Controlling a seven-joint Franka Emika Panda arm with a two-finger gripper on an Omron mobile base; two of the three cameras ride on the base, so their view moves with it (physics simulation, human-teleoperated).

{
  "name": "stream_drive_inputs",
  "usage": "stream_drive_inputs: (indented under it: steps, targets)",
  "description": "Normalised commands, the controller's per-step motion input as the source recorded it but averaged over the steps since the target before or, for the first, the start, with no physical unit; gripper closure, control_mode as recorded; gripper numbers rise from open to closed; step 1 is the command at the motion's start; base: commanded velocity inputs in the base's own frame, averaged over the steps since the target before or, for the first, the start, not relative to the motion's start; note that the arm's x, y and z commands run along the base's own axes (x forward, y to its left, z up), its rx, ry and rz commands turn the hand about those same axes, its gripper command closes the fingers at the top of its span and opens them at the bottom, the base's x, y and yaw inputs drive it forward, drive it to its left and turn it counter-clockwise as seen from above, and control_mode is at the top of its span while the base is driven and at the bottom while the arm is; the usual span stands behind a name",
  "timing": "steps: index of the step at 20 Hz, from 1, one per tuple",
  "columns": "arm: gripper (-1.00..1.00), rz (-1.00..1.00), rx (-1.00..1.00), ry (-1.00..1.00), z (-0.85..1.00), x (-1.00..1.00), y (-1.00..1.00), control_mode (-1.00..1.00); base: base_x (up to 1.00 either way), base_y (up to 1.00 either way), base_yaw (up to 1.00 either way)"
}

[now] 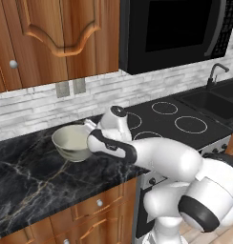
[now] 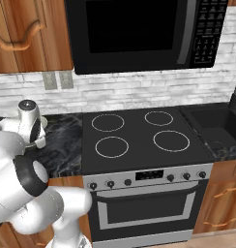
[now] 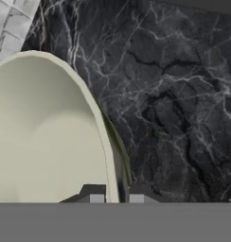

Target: Pick the cup and bowl from the counter and place them on the counter next to the sink.

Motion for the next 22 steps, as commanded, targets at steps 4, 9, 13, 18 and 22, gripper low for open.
stream_drive_inputs:
  steps: [4, 9, 13, 18, 22]
  targets:
    - [1.0, 0.0, 0.0, 0.0, 0.0, -0.34, -0.11, -1.0, 0.0, 0.0, 0.0]
    - [1.0, 0.04, 0.0, 0.0, 0.03, -0.46, -0.22, -1.0, 0.0, 0.0, 0.0]
    - [1.0, 0.1, 0.0, 0.0, 0.21, -0.77, -0.46, -1.0, 0.0, 0.0, 0.0]
    - [1.0, 0.14, 0.0, 0.0, 0.23, -0.49, -0.68, -1.0, 0.0, 0.0, 0.0]
    - [1.0, 0.18, 0.0, 0.0, 0.21, -0.35, -0.84, -1.0, 0.0, 0.0, 0.0]
